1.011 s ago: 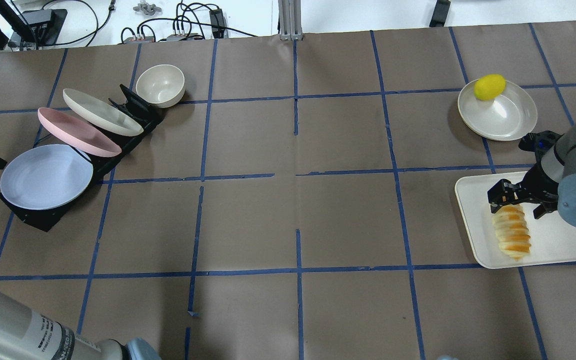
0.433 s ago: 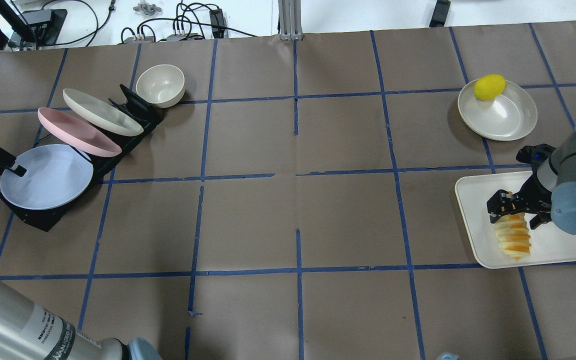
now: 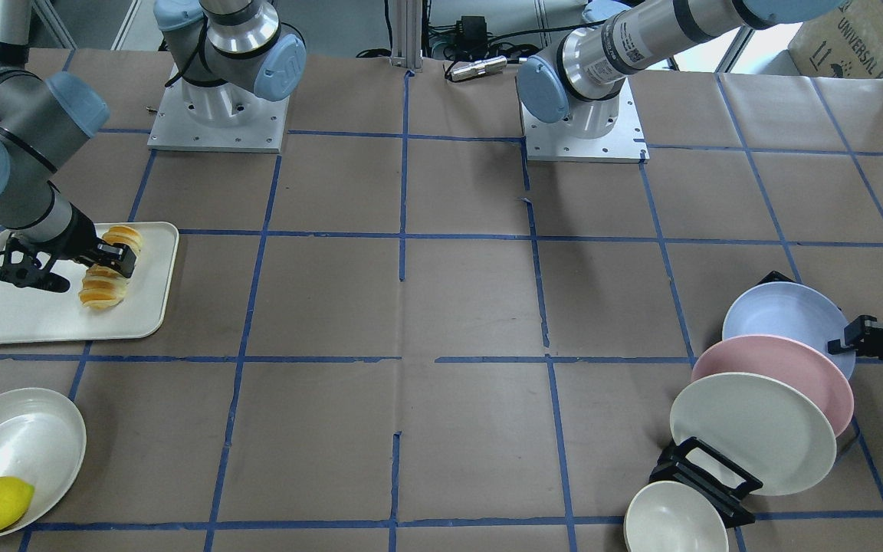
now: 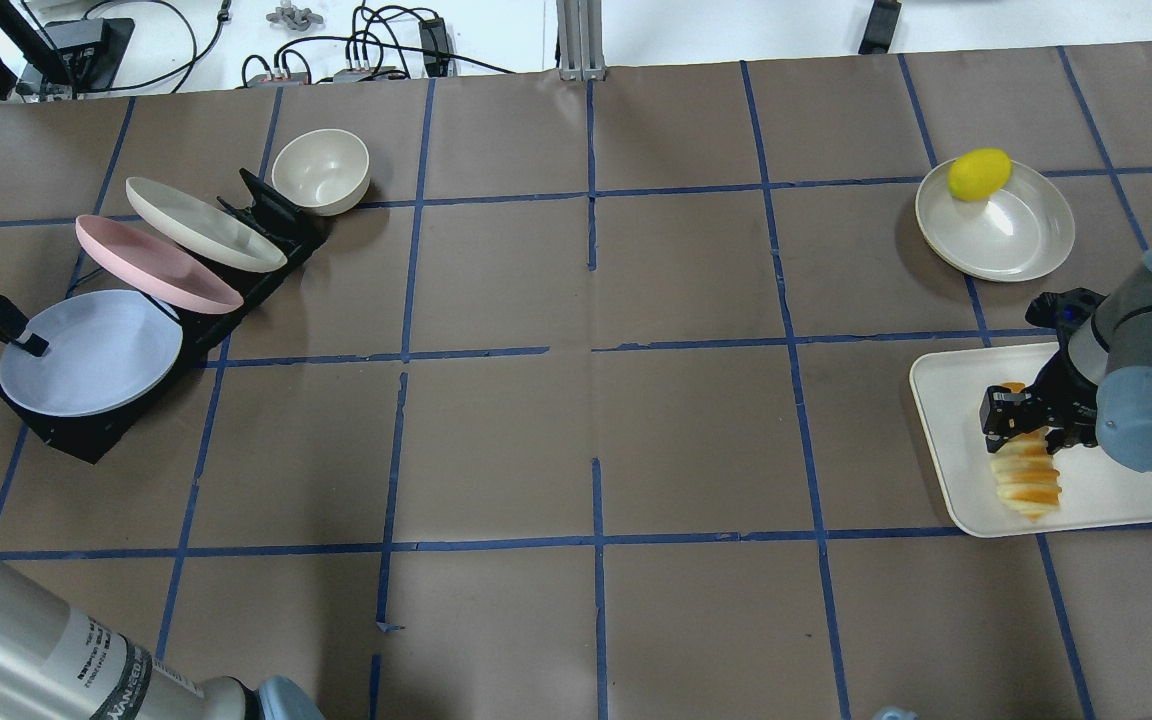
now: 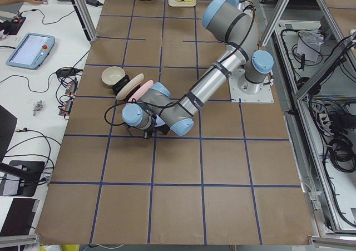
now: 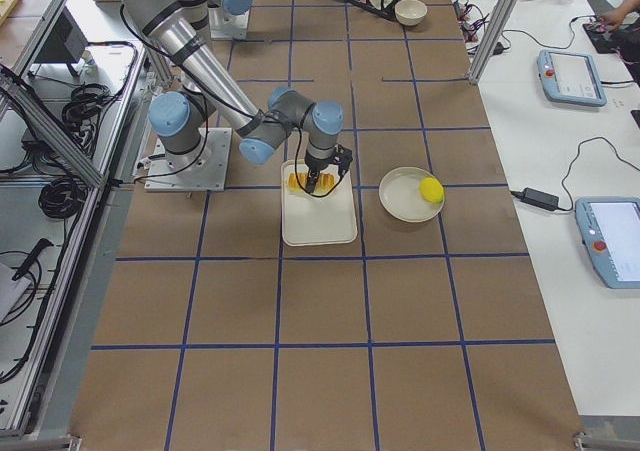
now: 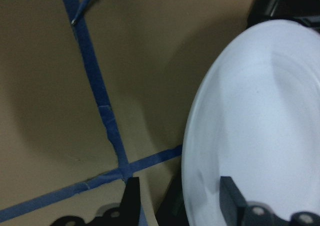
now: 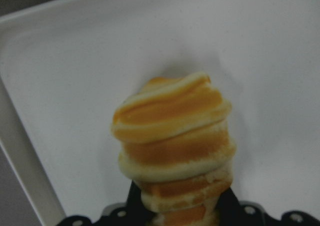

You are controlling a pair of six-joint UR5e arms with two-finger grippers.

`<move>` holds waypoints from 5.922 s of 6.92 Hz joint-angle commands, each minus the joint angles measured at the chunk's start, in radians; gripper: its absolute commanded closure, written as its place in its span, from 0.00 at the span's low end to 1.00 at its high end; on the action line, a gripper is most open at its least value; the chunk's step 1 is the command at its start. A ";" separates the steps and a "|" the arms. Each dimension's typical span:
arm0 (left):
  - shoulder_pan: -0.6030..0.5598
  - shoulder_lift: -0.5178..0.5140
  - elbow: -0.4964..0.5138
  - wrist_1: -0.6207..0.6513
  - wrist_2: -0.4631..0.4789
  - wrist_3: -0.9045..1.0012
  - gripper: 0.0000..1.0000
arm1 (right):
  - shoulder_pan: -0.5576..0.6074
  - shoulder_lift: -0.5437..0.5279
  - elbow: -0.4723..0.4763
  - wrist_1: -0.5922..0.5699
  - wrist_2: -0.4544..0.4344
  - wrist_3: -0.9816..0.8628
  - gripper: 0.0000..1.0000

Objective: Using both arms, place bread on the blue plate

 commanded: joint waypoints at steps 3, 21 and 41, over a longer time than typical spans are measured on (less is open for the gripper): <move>-0.004 0.050 0.004 -0.016 0.004 -0.015 0.94 | 0.009 -0.026 -0.019 0.024 -0.002 -0.008 0.92; -0.826 0.178 -0.283 0.292 -0.260 -0.917 0.94 | 0.672 -0.211 -0.619 0.716 0.008 0.232 0.93; -0.748 0.604 -0.187 -0.131 0.071 -0.997 0.00 | 0.867 0.362 -0.699 0.234 0.080 0.226 0.00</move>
